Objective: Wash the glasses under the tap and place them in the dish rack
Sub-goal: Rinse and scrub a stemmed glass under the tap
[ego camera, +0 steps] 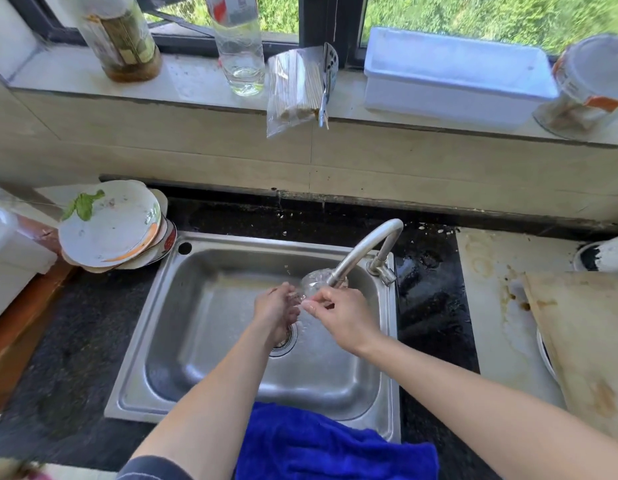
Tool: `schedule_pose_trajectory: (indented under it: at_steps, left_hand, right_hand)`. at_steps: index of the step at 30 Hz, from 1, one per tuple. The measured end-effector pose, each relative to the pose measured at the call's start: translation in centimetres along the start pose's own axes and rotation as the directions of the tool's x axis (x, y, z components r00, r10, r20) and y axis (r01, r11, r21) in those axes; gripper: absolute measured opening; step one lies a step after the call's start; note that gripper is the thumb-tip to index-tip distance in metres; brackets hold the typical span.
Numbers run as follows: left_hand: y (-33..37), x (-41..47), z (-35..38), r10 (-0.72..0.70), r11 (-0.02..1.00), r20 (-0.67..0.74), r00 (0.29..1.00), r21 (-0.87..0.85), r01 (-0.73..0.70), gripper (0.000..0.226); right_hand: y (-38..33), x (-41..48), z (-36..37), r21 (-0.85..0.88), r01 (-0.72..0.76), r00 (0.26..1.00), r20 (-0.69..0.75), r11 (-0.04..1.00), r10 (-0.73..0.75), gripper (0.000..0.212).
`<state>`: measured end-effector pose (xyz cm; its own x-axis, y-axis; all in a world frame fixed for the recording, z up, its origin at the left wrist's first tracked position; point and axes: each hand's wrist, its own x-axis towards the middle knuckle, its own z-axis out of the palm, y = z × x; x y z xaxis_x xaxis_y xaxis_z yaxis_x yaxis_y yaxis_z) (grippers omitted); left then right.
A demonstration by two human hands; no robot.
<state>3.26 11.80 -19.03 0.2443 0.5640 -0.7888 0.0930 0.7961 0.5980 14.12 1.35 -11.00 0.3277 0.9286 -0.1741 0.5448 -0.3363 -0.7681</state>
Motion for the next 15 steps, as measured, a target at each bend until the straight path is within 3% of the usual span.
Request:
schedule_pose_trajectory:
  at_steps: [2, 4, 8, 11, 15]
  left_hand:
    - [0.3, 0.2, -0.8, -0.078, 0.989, -0.020, 0.997, 0.128, 0.080, 0.027]
    - [0.8, -0.2, -1.2, -0.179, 0.928, 0.007, 0.984, 0.334, 0.166, 0.024]
    - [1.0, -1.2, -0.6, -0.355, 0.793, 0.075, 0.932, 0.552, 0.258, 0.015]
    - [1.9, -1.5, -1.7, -0.381, 0.708, 0.060, 0.922, 0.660, 0.250, 0.016]
    - [2.0, -1.9, -1.4, -0.412, 0.597, 0.064, 0.909, 0.773, 0.216, 0.021]
  right_hand:
    - [1.0, -0.3, -1.1, -0.172, 0.192, 0.967, 0.203, 0.966, -0.156, 0.021]
    - [2.0, -0.1, -2.2, -0.376, 0.382, 0.902, 0.352, 0.844, -0.252, 0.023]
    - [1.6, 0.5, -2.1, -0.464, 0.561, 0.827, 0.352, 0.685, -0.439, 0.016]
    - [2.9, 0.4, -2.7, -0.428, 0.669, 0.744, 0.385, 0.608, -0.547, 0.013]
    - [2.9, 0.4, -1.6, -0.445, 0.681, 0.731, 0.368, 0.581, -0.575, 0.016]
